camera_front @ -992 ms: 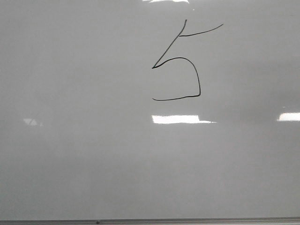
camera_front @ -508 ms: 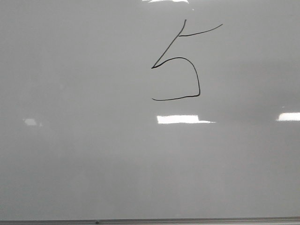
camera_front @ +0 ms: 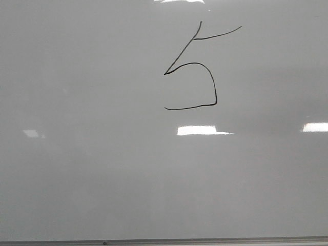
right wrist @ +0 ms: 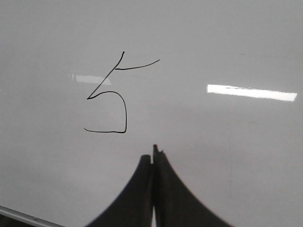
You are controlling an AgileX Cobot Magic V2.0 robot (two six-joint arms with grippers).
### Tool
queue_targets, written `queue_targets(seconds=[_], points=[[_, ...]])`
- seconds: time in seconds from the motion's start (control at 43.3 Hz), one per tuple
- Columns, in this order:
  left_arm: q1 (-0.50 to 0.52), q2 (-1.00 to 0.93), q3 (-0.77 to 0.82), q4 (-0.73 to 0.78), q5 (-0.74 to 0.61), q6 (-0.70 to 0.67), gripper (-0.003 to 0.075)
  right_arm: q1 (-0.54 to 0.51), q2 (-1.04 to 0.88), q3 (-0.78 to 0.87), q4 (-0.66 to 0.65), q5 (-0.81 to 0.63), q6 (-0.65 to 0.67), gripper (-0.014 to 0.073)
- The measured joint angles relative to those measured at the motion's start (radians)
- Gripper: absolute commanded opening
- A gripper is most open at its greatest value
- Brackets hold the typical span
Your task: Write number 5 on whiteboard
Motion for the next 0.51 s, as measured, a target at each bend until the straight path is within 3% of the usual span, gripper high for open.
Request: queue_targets(seconds=[0.231,0.508], points=[[0.179,0.262,0.002,0.023,-0.294,-0.104,-0.002,0.0,0.0,0.0,0.0,0.0,0.001,-0.0071],[0.203,0.623,-0.025,0.131,-0.629,-0.172,-0.002,0.0,0.0,0.0,0.0,0.0,0.001,-0.0071]])
